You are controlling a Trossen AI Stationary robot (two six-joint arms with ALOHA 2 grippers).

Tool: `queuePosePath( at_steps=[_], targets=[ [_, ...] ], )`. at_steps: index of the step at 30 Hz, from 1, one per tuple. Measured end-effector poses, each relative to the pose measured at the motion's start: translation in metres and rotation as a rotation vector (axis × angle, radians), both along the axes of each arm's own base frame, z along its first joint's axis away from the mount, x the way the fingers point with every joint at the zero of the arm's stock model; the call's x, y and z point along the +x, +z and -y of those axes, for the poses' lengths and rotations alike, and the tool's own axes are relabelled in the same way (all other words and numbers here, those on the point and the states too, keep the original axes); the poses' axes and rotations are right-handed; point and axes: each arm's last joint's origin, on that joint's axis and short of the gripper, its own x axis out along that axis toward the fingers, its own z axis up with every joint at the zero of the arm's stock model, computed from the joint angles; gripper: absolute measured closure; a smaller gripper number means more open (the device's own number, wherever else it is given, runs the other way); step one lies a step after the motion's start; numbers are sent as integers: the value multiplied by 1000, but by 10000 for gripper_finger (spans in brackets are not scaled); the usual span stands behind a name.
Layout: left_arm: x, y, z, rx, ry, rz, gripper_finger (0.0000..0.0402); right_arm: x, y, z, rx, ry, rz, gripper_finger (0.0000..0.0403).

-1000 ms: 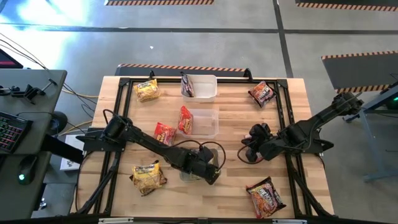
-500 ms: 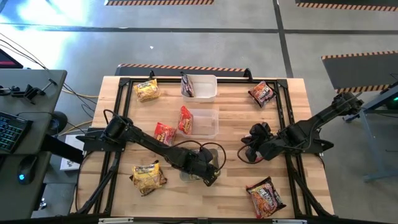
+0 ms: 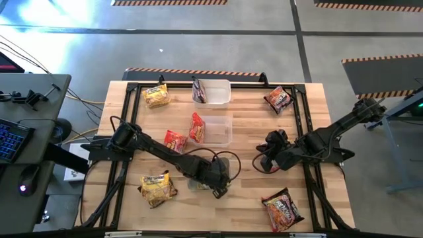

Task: Sort Maruchan noodles
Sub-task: Put the yellow noodle pack into the gray bin

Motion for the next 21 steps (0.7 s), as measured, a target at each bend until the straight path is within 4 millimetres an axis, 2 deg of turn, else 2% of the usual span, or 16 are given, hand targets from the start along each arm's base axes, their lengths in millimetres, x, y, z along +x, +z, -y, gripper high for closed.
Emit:
queuePosePath(
  at_steps=[6,15,21],
  targets=[
    [-8,24,1,1,-5,50,400,1,1,0,-1,3,9,403],
    [-35,60,11,19,70,81,401,3,3,0,-11,6,35,403],
    [-51,62,25,-4,143,32,401,4,4,-1,-7,5,50,403]
  ],
)
